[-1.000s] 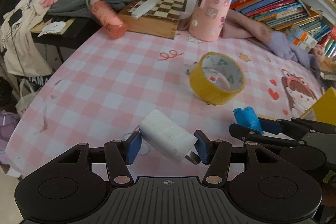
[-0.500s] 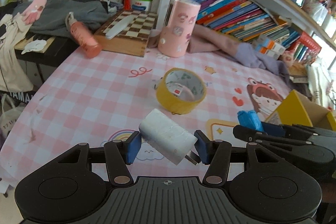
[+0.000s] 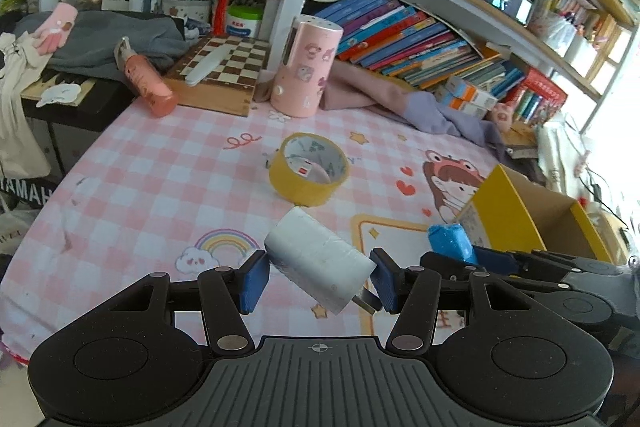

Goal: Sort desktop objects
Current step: 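Lift the white block and blue block and carry both toward the yellow box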

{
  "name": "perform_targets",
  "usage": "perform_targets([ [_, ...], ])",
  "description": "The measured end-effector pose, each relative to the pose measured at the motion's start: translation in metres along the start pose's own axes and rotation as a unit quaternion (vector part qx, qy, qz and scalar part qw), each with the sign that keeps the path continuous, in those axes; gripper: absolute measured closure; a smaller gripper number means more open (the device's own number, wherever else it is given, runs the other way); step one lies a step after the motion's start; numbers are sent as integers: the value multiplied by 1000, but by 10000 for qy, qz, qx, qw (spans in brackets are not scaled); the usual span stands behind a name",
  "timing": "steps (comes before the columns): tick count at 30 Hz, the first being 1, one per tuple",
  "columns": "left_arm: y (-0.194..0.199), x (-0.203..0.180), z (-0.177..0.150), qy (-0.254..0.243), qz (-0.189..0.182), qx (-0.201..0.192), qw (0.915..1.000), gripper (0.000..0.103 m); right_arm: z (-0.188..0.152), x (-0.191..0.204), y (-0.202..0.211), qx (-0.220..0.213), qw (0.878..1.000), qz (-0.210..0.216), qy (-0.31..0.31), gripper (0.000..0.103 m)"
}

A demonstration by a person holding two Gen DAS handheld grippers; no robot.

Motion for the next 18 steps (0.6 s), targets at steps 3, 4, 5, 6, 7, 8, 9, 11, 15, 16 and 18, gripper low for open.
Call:
perform_targets([
  [3,9,0,-7,-27,-69,-7,10000,48,-9,4,9,7,10000,-27,-72,65],
  [4,12,0,-9,-31,-92,-10,10000,48,-11,6,12,9,10000,-36,-86,65],
  [5,16,0,-12,-37,-117,-11,9999,48,-14,8,15,9,9999,-48,-92,65],
  [6,18,0,-15,-44,-135,-10,9999,48,-18,11,19,6,9999,-64,-95,65],
  [7,22,0,-17,-50,-151,-8,9999,48,-20,12,22,4,9999,-76,-99,65],
  [8,25,0,-20,-53,-164,-9,9999,48,-23,14,26,-2,9999,-88,-100,66],
  [9,28,1,-23,-56,-182,-9,9998,48,-25,15,29,-8,9999,-105,-98,66],
  [11,34,2,-28,-54,-213,-5,9998,48,-30,18,35,-18,9999,-132,-87,66],
  [15,45,2,-39,-64,-276,15,9996,48,-42,24,46,-7,9998,-194,-67,66],
  [16,48,2,-41,-71,-290,20,9996,48,-46,26,49,-6,9998,-212,-60,66],
  [18,53,1,-46,-94,-316,18,9995,48,-51,29,54,-8,9997,-238,-67,66],
])
Point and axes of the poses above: each gripper's, at about its wrist camera, not at the fingertips, and y roughly against the way its jaws point, x to its left, z to its top, the point moved 4 cm from there along -y, roughly the way its jaws point, and after that the axes turned 6 degrees about -y, right-handed, at the moved point
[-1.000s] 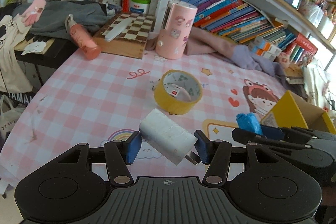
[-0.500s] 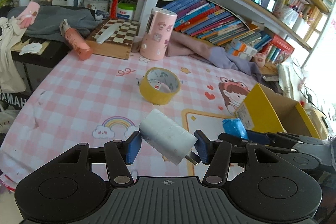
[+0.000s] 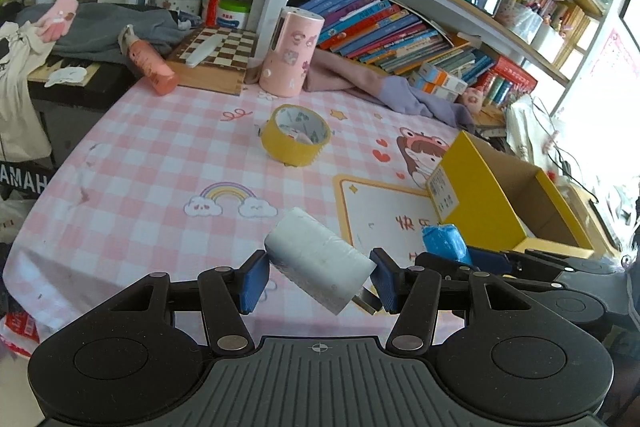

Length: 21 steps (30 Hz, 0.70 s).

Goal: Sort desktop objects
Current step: 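Lift the white block and blue block and carry both toward the yellow box, then carry the white block with the left tool while the right tool carries the blue block over the box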

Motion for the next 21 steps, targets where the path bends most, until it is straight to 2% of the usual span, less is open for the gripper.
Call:
perform_targets([
  [21,40,-14,-33,-245,-363,105,9990,48,-48,17,46,89,9995,-100,-294,66],
])
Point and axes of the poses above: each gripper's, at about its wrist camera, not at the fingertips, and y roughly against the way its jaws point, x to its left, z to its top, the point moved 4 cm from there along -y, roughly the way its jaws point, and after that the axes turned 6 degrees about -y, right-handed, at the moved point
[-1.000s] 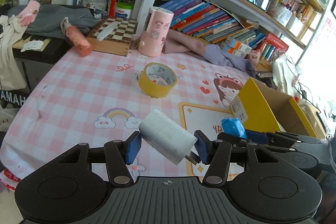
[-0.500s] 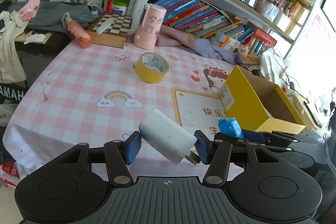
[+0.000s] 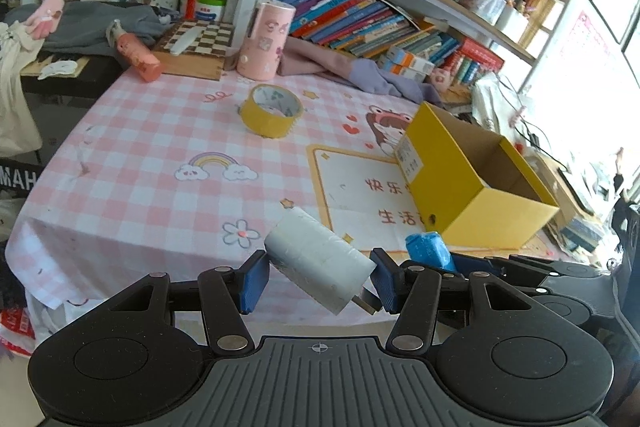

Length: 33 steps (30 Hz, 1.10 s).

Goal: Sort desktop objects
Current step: 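Carry the white block with the left tool while the right tool carries the blue block over the box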

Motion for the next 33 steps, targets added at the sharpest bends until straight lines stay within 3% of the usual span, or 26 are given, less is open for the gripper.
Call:
perform_targets([
  [16,-16,-39,-7,-363,-630,272,9970,48,-25,-30,25,65,9975,-505,-487,66],
  [33,-46,-100,-11,-1081,-1517,680,9801,48,-53,-80,60,43,9837,-1313,-1226,66],
])
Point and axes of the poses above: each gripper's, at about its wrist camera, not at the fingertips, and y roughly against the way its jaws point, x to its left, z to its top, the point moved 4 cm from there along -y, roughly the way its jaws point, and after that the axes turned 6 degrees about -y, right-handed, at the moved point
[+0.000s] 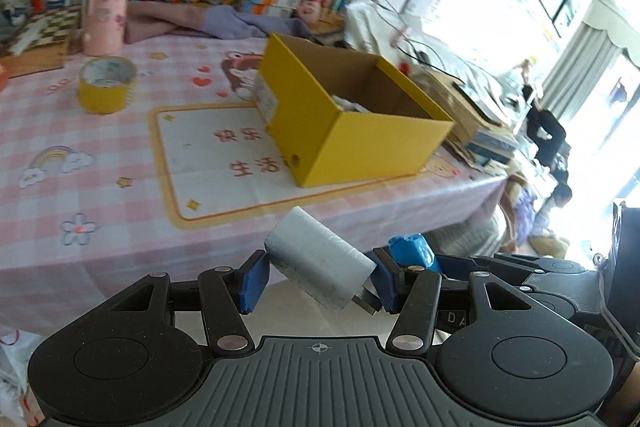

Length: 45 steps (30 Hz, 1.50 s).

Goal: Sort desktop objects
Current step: 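Carry the white block with the left tool while the right tool carries the blue block over the box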

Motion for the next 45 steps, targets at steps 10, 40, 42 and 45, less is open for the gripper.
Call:
perform_targets([
  [10,-18,-21,2,-184,-335,153,9992,48,-7,-26,11,-12,9989,-356,-306,66],
  [40,-74,-65,58,-456,-112,-44,9989,48,42,-89,-6,-348,9989,-316,-62,66],
  [42,-80,-71,68,-519,-60,-131,9985,48,50,-98,-8,-425,9987,-292,-44,66],
  [45,-87,-81,85,-603,40,-336,9976,48,66,-111,-11,-544,9983,-213,-90,66],
])
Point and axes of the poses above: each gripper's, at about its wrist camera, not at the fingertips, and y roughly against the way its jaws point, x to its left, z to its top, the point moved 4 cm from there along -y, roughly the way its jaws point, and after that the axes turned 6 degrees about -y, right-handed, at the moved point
